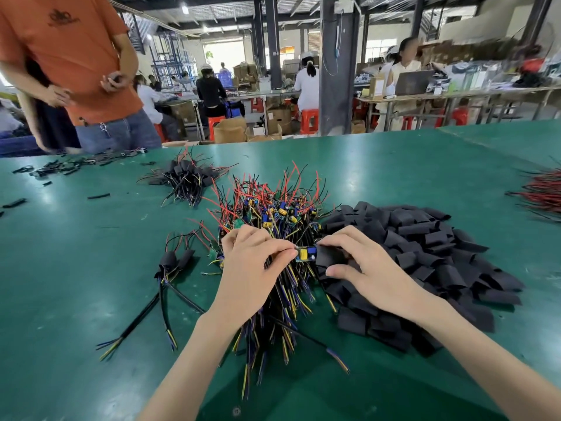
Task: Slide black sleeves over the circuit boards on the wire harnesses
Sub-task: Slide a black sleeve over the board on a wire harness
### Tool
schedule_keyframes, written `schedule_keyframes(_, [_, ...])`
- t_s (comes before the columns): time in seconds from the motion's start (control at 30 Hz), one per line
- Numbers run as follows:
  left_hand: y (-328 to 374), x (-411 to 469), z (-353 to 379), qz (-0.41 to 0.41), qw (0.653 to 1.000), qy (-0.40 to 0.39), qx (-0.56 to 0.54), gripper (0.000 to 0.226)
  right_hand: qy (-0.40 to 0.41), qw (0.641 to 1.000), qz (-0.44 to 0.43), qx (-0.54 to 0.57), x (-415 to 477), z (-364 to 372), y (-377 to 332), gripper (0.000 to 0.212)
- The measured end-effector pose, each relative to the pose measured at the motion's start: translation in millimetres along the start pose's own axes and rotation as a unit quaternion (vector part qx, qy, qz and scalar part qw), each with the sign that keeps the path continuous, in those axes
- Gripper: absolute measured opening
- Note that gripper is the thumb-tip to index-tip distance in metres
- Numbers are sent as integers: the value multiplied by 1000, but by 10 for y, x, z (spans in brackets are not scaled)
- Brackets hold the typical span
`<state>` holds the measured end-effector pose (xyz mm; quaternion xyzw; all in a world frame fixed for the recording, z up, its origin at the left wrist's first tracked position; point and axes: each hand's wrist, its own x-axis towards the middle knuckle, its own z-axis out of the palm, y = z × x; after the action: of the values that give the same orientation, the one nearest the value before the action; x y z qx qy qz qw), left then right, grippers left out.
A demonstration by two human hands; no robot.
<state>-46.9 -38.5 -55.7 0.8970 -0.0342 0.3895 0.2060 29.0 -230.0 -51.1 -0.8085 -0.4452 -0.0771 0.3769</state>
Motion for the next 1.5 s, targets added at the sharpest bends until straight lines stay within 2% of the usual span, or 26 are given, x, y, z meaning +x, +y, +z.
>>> schedule_keyframes(0.17, [2, 1, -2, -2, 1000, -5, -2, 18, -3, 1000, 3, -1, 0, -7, 3, 35])
schedule_keyframes(0.3, [16, -4, -2, 1, 1000, -17, -9, 16, -50, 993, 47, 101, 9, -27, 7, 28])
schedule_keyframes(0.37, [46, -14, 19, 8, 999, -32, -1, 16, -60, 990, 48, 117, 8, -23, 1, 28])
schedule_keyframes(0.53, [84, -40, 53, 1, 999, -42, 8, 16, -34, 999, 8, 36, 7, 38, -20, 34])
schedule_keyframes(0.73, [115, -41, 59, 4, 999, -47, 26, 16, -20, 1000, -18, 4, -6, 75, -14, 34])
schedule_keyframes(1.1, [61, -26, 29, -6, 1000, -6, -7, 14, 31, 997, -73, -23, -29, 135, -16, 33])
schedule_keyframes(1.23, [36, 43, -76, -23, 999, 4, -28, 9, 56, 992, -90, -74, -47, 182, -35, 46])
schedule_keyframes(1.3, [-48, 101, -193, -59, 996, 51, -37, 9, 93, 982, -85, -138, -39, 186, -6, 52])
schedule_keyframes(1.37, [-206, 145, -330, -132, 983, 124, -35, 9, 122, 975, -52, -179, -28, 160, 62, 50])
schedule_keyframes(1.43, [-432, 158, -433, -227, 956, 186, 34, 16, 126, 971, -6, -201, -30, 122, 166, 46])
schedule_keyframes(1.5, [-683, 118, -490, -347, 909, 186, 136, 24, 118, 966, 32, -228, -45, 88, 274, 39])
